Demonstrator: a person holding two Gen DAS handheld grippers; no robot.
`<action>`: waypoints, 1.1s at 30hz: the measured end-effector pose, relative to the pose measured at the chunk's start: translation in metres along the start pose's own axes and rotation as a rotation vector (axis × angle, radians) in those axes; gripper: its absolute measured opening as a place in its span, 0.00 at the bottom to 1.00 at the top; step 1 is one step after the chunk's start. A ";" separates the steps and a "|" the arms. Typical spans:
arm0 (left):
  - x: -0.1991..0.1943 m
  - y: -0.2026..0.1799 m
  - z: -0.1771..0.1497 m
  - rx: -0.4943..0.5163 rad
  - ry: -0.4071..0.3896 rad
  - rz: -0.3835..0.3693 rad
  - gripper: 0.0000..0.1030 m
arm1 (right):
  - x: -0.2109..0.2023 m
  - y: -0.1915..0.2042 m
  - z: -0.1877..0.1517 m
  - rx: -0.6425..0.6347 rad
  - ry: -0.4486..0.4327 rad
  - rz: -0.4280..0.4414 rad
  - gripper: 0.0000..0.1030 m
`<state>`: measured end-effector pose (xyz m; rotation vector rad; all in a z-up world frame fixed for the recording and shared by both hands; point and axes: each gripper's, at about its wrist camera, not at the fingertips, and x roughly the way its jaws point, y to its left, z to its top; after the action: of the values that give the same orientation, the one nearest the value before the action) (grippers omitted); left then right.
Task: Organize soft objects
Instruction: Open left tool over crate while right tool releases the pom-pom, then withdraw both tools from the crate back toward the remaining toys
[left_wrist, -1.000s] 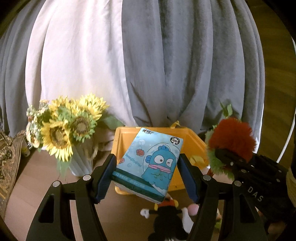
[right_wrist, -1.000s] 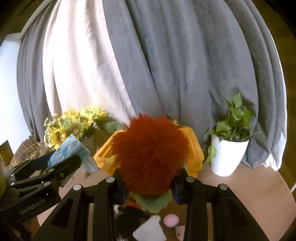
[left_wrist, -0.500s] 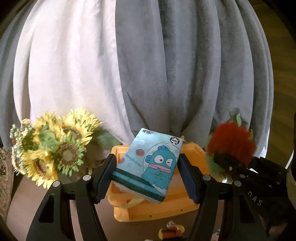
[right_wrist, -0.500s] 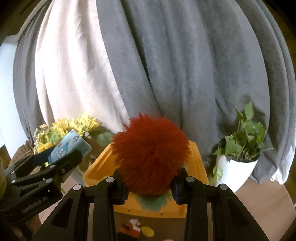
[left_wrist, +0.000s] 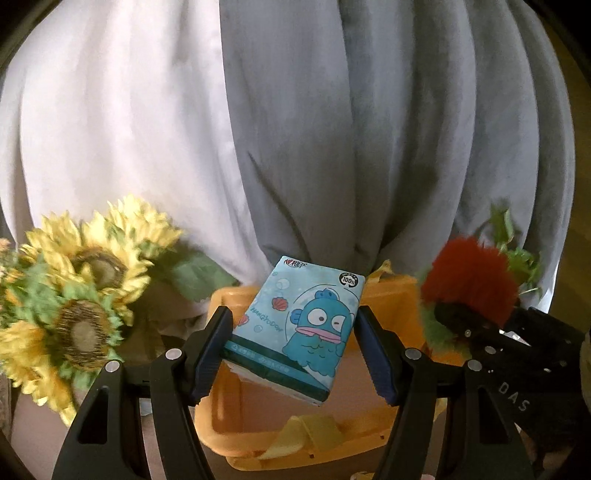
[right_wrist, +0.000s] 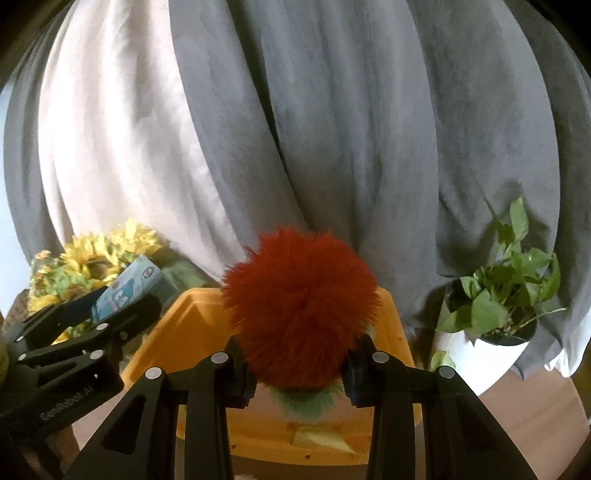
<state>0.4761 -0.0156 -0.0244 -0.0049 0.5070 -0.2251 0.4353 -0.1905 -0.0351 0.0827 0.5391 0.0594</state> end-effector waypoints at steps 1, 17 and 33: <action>0.007 0.001 -0.001 -0.001 0.016 -0.003 0.65 | 0.006 -0.001 -0.001 -0.002 0.015 -0.004 0.36; 0.074 0.002 -0.018 0.056 0.181 0.001 0.74 | 0.074 -0.015 -0.018 0.015 0.207 -0.027 0.37; 0.019 -0.004 -0.015 0.046 0.097 0.058 0.90 | 0.040 -0.022 -0.016 0.050 0.153 -0.088 0.71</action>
<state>0.4844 -0.0227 -0.0465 0.0662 0.5980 -0.1804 0.4622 -0.2079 -0.0709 0.1040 0.6964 -0.0339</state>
